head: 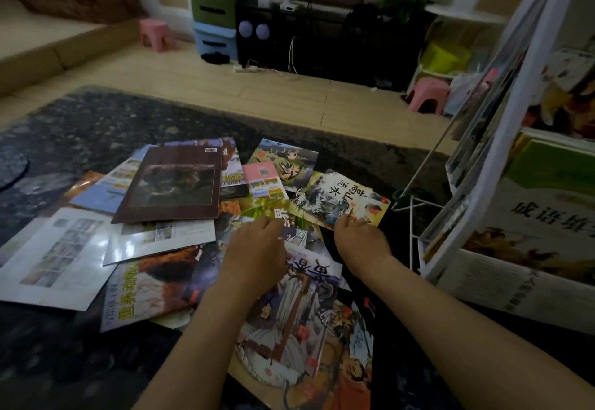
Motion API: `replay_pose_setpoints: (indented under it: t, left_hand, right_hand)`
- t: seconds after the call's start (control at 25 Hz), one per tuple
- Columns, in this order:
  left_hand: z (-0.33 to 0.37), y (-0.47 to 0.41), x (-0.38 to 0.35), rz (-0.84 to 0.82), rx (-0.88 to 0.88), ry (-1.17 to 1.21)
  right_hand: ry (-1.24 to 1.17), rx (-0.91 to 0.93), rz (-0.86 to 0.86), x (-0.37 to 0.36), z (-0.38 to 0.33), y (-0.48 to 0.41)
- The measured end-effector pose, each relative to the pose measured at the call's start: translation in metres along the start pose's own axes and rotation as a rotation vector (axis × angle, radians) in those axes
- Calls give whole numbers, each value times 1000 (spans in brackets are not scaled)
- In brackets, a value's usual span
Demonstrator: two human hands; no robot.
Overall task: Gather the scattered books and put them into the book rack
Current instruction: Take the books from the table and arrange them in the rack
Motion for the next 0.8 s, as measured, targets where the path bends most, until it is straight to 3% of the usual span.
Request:
replay_pose_setpoints:
  t: [0.16, 0.28, 0.36, 0.48, 0.56, 0.8]
  left_hand:
    - [1, 4, 10, 55, 8, 69]
    - [4, 7, 20, 100, 65, 299]
    - [3, 6, 28, 154, 189, 648]
    - [-2, 2, 39, 150, 400, 1514]
    - [-11, 2, 39, 148, 453, 1792]
    - [-19, 4, 28, 68, 516, 1538]
  right_hand:
    - [-296, -111, 169, 20, 3, 19]
    - [-599, -213, 310, 39, 1, 26]
    - [-802, -103, 420, 44, -4, 32]
    - [-949, 117, 493, 36, -13, 43]
    - [-988, 161, 460, 29, -16, 49]
    - [-1226, 126, 411, 40, -17, 61]
Point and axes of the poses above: each hand's wrist, its own y-axis away from the middle knuckle, its own x-axis out of the back of the hand, z = x × y, the point moved 1 cm from there along -y, towards the middle knuckle, and after that the axes turned 12 degrees about -z, right-handed, at the moved point
